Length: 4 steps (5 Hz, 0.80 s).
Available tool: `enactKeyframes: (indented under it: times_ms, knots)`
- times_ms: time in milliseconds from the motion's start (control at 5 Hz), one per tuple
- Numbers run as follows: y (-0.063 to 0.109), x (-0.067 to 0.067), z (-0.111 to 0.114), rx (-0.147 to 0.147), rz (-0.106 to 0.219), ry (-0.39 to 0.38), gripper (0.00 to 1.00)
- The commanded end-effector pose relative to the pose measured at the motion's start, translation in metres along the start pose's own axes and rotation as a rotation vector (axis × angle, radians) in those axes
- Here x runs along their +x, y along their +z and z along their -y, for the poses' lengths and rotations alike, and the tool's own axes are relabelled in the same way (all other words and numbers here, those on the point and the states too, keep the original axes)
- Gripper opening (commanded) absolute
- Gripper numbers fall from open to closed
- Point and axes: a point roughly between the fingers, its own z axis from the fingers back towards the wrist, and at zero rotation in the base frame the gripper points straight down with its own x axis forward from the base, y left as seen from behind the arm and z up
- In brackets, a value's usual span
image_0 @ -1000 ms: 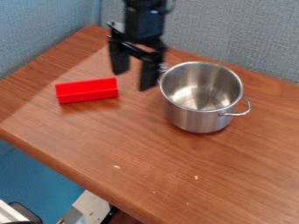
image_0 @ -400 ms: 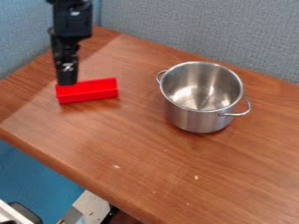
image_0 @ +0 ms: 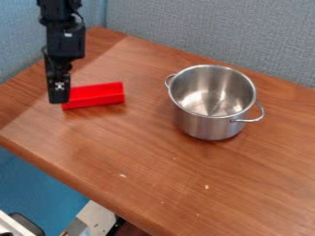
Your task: Put the red object in the metal pot
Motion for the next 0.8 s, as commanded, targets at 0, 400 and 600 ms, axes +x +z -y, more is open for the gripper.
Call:
enactKeyframes:
  times_ms: [0, 400, 600]
  knots:
    - [0.004, 0.004, -0.005, 0.059, 0.017, -0.011, 1.0]
    - [-0.004, 0.014, -0.006, 0.088, 0.041, -0.038, 1.0]
    - [-0.008, 0.019, -0.007, 0.094, 0.048, -0.042, 1.0]
